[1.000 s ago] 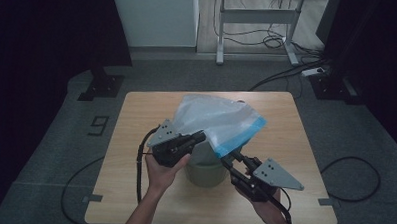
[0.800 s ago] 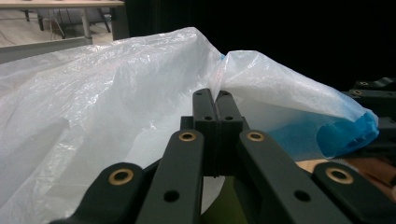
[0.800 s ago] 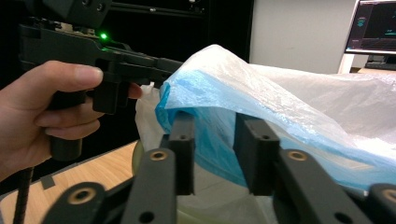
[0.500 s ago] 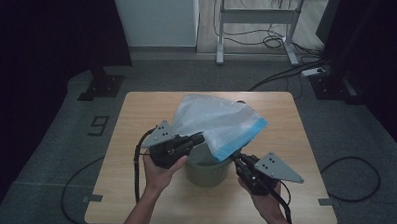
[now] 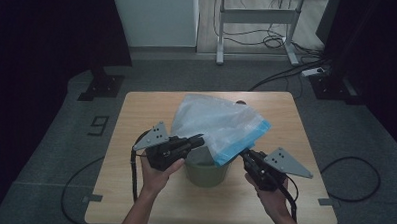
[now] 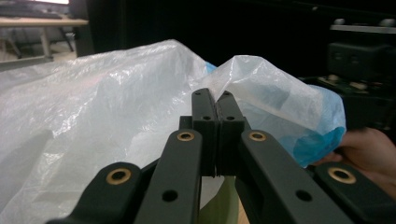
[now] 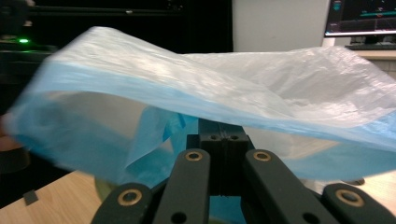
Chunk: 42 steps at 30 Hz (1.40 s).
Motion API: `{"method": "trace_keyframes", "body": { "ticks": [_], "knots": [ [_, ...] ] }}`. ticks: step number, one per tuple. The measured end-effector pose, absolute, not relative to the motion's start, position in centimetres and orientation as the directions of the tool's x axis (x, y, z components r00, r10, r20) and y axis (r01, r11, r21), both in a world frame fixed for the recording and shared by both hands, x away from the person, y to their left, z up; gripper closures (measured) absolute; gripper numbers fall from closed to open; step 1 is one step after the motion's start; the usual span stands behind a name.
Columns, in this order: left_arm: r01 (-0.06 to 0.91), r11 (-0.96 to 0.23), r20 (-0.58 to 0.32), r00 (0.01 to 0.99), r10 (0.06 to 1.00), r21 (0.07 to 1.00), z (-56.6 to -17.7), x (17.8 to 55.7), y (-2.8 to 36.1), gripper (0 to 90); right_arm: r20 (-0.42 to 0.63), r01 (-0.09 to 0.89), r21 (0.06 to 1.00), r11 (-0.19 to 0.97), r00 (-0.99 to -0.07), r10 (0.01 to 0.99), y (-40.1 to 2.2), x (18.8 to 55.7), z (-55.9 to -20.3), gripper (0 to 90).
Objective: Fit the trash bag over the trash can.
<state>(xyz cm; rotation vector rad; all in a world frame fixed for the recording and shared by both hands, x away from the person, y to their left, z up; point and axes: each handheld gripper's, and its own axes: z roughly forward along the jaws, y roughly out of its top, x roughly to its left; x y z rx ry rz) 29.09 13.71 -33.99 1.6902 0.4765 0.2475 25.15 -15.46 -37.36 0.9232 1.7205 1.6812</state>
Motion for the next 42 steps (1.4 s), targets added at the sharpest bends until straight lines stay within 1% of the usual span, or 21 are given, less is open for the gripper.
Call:
{"method": "trace_keyframes", "body": {
  "ticks": [3,8,11,14,19,20,27,34,42],
  "knots": [
    [0.169,-0.112,-0.102,0.887,0.450,0.979,-34.0,29.0,13.9,89.5,0.074,0.097,0.995,-0.020,-0.597,0.799,-15.7,25.4,-37.3,89.4],
    [0.188,-0.086,-0.122,0.863,0.489,0.978,-33.8,29.1,14.7,90.0,0.078,0.118,0.993,-0.013,-0.570,0.818,-16.4,26.1,-37.6,89.4],
    [0.211,-0.082,-0.134,0.828,0.544,0.974,-33.9,29.5,15.3,90.0,0.083,0.128,0.992,-0.014,-0.552,0.830,-17.0,26.5,-37.8,89.4],
    [0.236,-0.070,-0.157,0.811,0.564,0.969,-34.1,29.8,15.8,90.0,0.083,0.138,0.990,-0.010,-0.536,0.840,-17.7,26.7,-38.1,89.4],
    [0.257,-0.040,-0.191,0.804,0.563,0.966,-34.1,30.2,16.7,90.0,0.086,0.148,0.989,-0.012,-0.510,0.856,-19.1,26.9,-38.4,89.4],
    [0.262,-0.023,-0.205,0.804,0.558,0.965,-34.0,30.3,17.3,90.0,0.089,0.147,0.989,-0.017,-0.497,0.863,-19.9,26.8,-38.4,89.4],
    [0.281,0.009,-0.237,0.789,0.567,0.960,-33.8,30.5,18.9,90.0,0.090,0.140,0.990,-0.031,-0.442,0.892,-22.8,26.4,-38.2,89.4],
    [0.328,-0.004,-0.257,0.745,0.615,0.945,-35.5,31.0,20.6,90.0,0.086,0.153,0.988,-0.024,-0.415,0.906,-24.2,26.5,-38.9,89.4],
    [0.381,0.021,-0.306,0.707,0.638,0.924,-37.8,31.0,23.1,90.0,0.062,0.184,0.983,0.019,-0.428,0.902,-23.7,26.1,-40.8,89.4]
  ]
}}
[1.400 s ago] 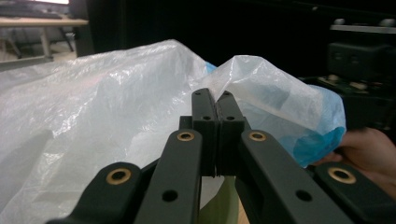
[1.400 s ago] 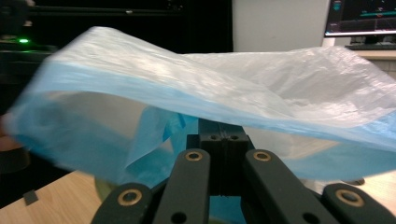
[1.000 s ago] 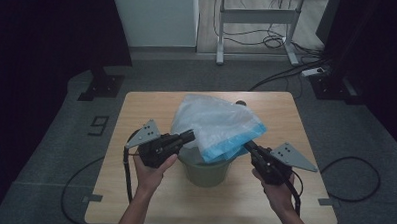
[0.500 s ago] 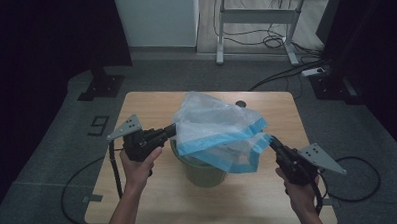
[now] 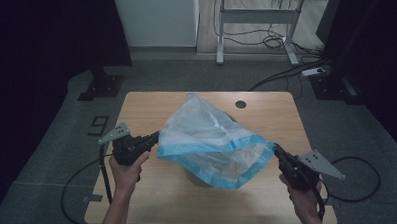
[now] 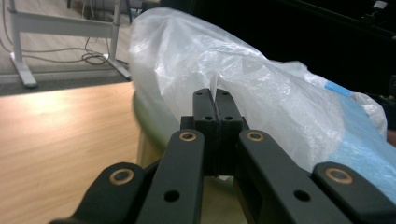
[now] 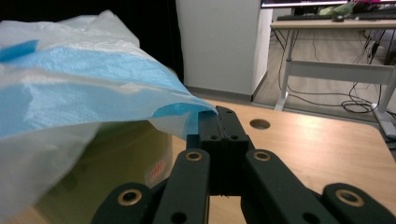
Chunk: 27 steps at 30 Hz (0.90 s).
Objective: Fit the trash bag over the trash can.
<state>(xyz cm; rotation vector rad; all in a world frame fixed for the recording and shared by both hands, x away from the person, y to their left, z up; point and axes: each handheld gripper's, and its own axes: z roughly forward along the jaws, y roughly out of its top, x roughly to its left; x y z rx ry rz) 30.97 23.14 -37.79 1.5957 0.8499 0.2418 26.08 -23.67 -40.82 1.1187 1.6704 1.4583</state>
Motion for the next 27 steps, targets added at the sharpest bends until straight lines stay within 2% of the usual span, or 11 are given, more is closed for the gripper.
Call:
{"method": "trace_keyframes", "body": {
  "ticks": [11,16,18,19,20,21,24,27],
  "knots": [
    [0.434,0.028,-0.338,0.658,0.673,0.901,-40.8,31.4,25.1,90.0,0.073,0.249,0.968,0.037,-0.417,0.906,-23.6,26.8,-44.9,89.3],
    [0.429,0.027,-0.333,0.659,0.674,0.903,-41.7,31.6,25.3,89.9,0.078,0.252,0.967,0.039,-0.435,0.897,-23.7,26.6,-46.5,88.4],
    [0.421,0.025,-0.325,0.660,0.677,0.907,-41.7,31.5,25.2,88.2,0.087,0.245,0.969,0.029,-0.448,0.890,-23.7,26.3,-46.7,74.8],
    [0.414,0.026,-0.322,0.665,0.673,0.910,-41.7,31.4,25.2,88.2,0.087,0.245,0.969,0.029,-0.448,0.890,-23.7,26.3,-46.7,74.8],
    [0.405,0.030,-0.319,0.672,0.668,0.914,-41.5,31.2,25.2,87.8,0.100,0.232,0.973,0.009,-0.451,0.887,-23.9,25.8,-46.4,65.0],
    [0.405,0.030,-0.319,0.672,0.668,0.914,-41.5,31.2,25.2,87.8,0.100,0.232,0.973,0.009,-0.451,0.887,-23.9,25.8,-46.4,65.0],
    [0.392,0.025,-0.308,0.679,0.667,0.920,-41.0,31.1,25.0,87.7,0.123,0.196,0.980,-0.031,-0.479,0.869,-24.7,24.4,-44.7,53.9],
    [0.389,0.028,-0.308,0.680,0.665,0.921,-40.9,31.1,25.0,87.8,0.131,0.174,0.983,-0.050,-0.490,0.862,-25.2,23.3,-43.4,49.3]
  ]
}}
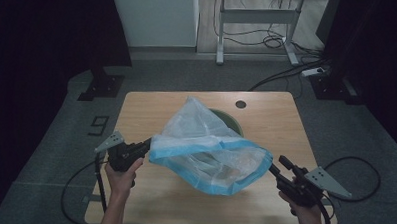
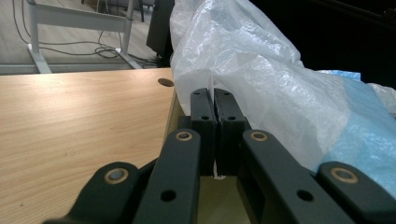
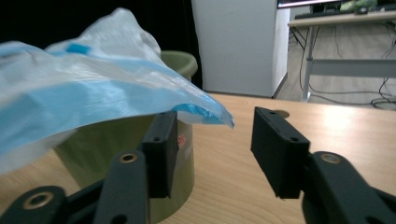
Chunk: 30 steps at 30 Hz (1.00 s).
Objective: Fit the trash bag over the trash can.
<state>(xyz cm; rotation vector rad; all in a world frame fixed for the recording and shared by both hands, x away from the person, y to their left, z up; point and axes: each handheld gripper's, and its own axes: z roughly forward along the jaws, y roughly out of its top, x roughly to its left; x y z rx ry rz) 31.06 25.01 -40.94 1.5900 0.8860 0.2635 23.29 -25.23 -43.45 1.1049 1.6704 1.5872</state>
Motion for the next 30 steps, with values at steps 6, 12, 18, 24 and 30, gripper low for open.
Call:
{"method": "trace_keyframes", "body": {
  "ticks": [6,12,18,24,30],
  "knots": [
    [0.387,0.032,-0.309,0.681,0.664,0.922,-40.9,31.0,25.0,87.8,0.122,0.159,0.986,-0.049,-0.496,0.860,-26.0,22.1,-42.0,44.7],
    [0.378,0.034,-0.306,0.688,0.658,0.925,-40.7,30.9,25.0,87.0,0.155,0.180,0.981,-0.072,-0.504,0.850,-26.9,22.4,-41.1,40.3],
    [0.375,0.024,-0.299,0.697,0.651,0.927,-40.4,30.8,24.7,86.3,0.121,0.202,0.979,-0.003,-0.579,0.807,-24.5,25.2,-40.3,36.6],
    [0.370,0.018,-0.292,0.703,0.649,0.929,-40.1,31.0,24.6,86.0,0.091,0.208,0.977,0.051,-0.619,0.780,-22.9,28.1,-39.2,37.2],
    [0.369,0.019,-0.293,0.704,0.647,0.929,-40.1,31.1,24.5,85.5,0.074,0.216,0.971,0.101,-0.674,0.735,-21.5,30.1,-39.4,37.7]
  ]
}}
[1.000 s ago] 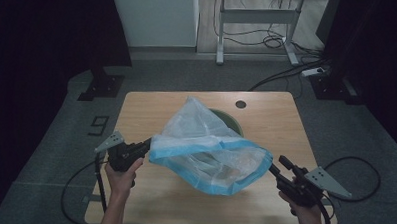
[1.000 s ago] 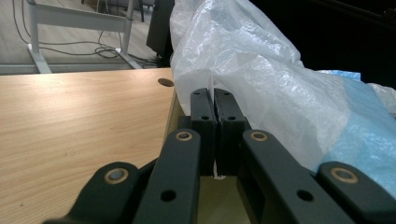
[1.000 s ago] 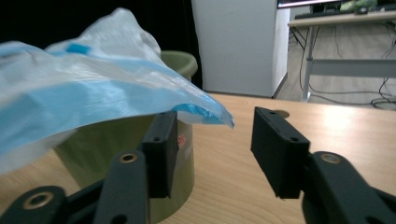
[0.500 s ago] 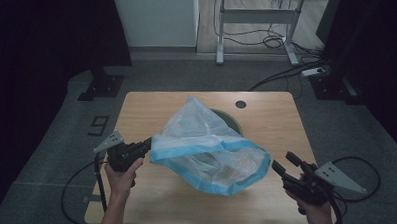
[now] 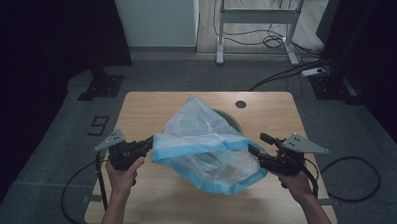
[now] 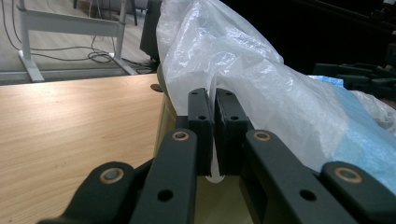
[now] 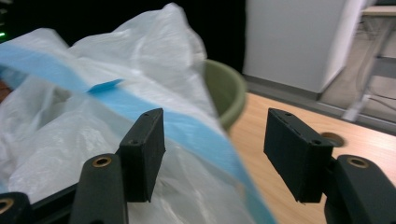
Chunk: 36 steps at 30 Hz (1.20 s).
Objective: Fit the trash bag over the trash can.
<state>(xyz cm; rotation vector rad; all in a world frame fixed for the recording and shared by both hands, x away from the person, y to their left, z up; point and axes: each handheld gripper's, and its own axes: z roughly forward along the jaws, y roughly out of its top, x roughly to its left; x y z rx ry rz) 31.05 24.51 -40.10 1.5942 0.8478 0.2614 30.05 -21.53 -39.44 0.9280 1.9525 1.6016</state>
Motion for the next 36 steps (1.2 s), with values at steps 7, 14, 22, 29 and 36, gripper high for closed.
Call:
{"method": "trace_keyframes", "body": {
  "ticks": [7,14,22,29,36],
  "knots": [
    [0.365,0.016,-0.288,0.706,0.647,0.931,-39.9,31.0,24.4,84.1,0.064,0.226,0.963,0.147,-0.722,0.689,-19.4,30.1,-41.3,37.2],
    [0.365,0.000,-0.280,0.712,0.644,0.931,-39.4,30.8,24.3,73.3,0.051,0.215,0.964,0.153,-0.722,0.690,-19.1,30.1,-41.3,58.0],
    [0.330,-0.009,-0.249,0.728,0.639,0.944,-38.1,29.6,24.8,40.8,0.060,0.224,0.963,0.149,-0.718,0.694,-19.2,30.0,-41.0,75.3],
    [0.281,-0.021,-0.204,0.743,0.637,0.959,-35.8,27.7,25.8,32.3,0.058,0.215,0.965,0.149,-0.730,0.681,-18.8,29.8,-40.3,87.4],
    [0.264,-0.071,-0.162,0.759,0.631,0.962,-35.2,26.4,25.5,29.5,0.057,0.215,0.965,0.148,-0.727,0.684,-18.6,29.8,-40.0,87.4]
  ]
}}
